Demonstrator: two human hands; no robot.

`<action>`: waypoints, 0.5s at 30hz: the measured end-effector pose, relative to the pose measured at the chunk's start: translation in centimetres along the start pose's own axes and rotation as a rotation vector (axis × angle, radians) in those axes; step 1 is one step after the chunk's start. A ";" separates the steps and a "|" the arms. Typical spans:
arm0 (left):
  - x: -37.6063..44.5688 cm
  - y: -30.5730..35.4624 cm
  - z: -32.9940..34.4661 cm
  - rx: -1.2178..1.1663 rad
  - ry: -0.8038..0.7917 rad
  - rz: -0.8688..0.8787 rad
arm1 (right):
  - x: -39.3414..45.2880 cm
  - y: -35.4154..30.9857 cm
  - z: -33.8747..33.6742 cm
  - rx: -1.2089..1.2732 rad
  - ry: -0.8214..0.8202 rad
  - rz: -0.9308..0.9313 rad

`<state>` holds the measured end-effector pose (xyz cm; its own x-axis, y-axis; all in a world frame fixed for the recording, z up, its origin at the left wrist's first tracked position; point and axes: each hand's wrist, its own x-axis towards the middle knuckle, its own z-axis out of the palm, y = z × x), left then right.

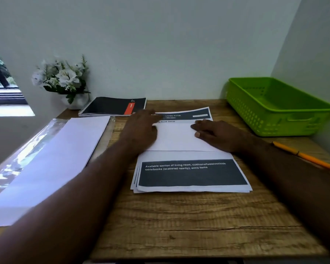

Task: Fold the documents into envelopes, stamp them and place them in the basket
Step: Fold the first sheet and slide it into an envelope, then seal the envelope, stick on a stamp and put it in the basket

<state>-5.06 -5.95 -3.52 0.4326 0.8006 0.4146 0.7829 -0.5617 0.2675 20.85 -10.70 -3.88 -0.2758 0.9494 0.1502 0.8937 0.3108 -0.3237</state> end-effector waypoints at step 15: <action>0.5 1.2 1.9 0.232 -0.519 -0.065 | 0.8 -1.7 0.8 -0.323 -0.255 0.140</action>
<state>-3.04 -5.86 -4.65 0.4975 0.8624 -0.0933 0.8674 -0.4944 0.0557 18.83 -10.48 -3.93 -0.1859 0.9749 -0.1228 0.9825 0.1862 -0.0094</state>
